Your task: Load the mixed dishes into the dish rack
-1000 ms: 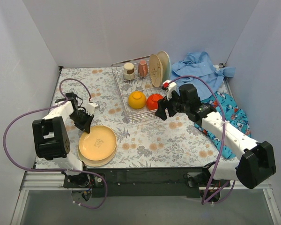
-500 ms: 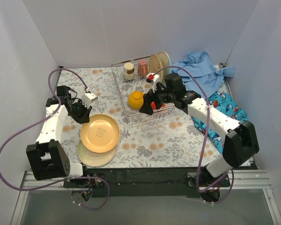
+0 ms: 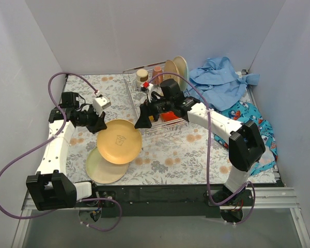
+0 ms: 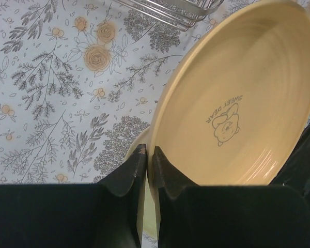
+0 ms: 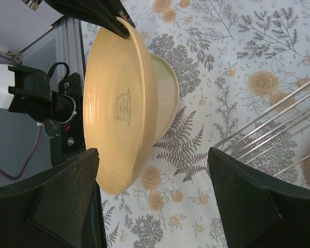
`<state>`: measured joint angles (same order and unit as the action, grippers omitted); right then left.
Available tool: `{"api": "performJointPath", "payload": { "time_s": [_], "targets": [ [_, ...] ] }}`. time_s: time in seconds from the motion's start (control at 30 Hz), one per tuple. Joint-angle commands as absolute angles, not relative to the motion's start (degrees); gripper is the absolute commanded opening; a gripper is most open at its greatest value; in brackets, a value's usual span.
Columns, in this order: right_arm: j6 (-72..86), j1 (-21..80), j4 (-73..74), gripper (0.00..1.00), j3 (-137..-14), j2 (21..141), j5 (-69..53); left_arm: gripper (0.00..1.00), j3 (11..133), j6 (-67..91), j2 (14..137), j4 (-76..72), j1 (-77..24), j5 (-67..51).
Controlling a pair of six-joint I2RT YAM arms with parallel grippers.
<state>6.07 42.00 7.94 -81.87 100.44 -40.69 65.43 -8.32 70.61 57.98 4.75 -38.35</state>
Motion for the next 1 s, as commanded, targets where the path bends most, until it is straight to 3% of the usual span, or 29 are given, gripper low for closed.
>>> {"api": "performJointPath", "payload": {
  "time_s": [0.0, 0.13, 0.23, 0.33, 0.43, 0.47, 0.5, 0.53, 0.6, 0.67, 0.73, 0.83, 0.97],
  "targets": [
    [7.2, 44.0, 6.2, 0.92, -85.6, 102.0, -39.6, 0.00, 67.8, -3.9, 69.5, 54.8, 4.0, -44.2],
    [8.4, 44.5, 6.2, 0.84, -86.0, 104.1, -38.0, 0.00, 69.1, -2.0, 69.5, 54.4, 4.0, -46.8],
    [8.7, 44.5, 5.8, 0.72, -86.5, 105.3, -38.1, 0.00, 69.4, -1.8, 69.6, 54.6, 3.8, -47.4],
    [8.4, 44.5, 5.3, 0.50, -87.4, 105.8, -39.7, 0.00, 68.8, -1.4, 69.8, 54.1, 3.8, -47.2],
    [8.1, 44.4, 3.8, 0.05, -87.5, 104.9, -40.8, 0.00, 67.6, 2.5, 69.9, 51.1, 3.8, -46.1],
    [8.2, 44.5, 3.3, 0.01, -87.5, 104.4, -40.4, 0.04, 67.2, 4.1, 70.0, 49.8, 3.8, -44.8],
    [8.6, 44.4, 3.2, 0.01, -87.8, 103.9, -40.3, 0.22, 66.9, 6.0, 70.1, 46.2, 3.8, -43.8],
    [8.8, 44.3, 3.3, 0.01, -88.3, 103.2, -39.8, 0.33, 66.9, 12.0, 70.3, 43.6, 3.9, -42.4],
    [9.1, 43.7, 3.5, 0.01, -89.5, 101.8, -35.4, 0.49, 67.8, 19.6, 69.8, 34.0, 3.8, -35.4],
    [9.0, 42.8, 3.5, 0.01, -90.0, 99.1, -30.0, 0.55, 68.9, 29.8, 68.4, 26.7, 3.8, -29.3],
    [8.3, 42.2, 3.5, 0.01, -90.6, 96.7, -20.1, 0.78, 69.0, 35.1, 65.9, 16.4, 3.8, -20.7],
    [8.2, 40.3, 2.7, 0.01, -92.6, 95.5, -11.2, 0.87, 70.4, 41.1, 64.9, 10.5, 3.9, -13.6],
    [7.6, 39.5, -1.4, 0.01, -93.1, 93.9, 9.3, 0.89, 71.7, 44.2, 64.9, 11.1, 3.9, -10.8]
  ]
}}
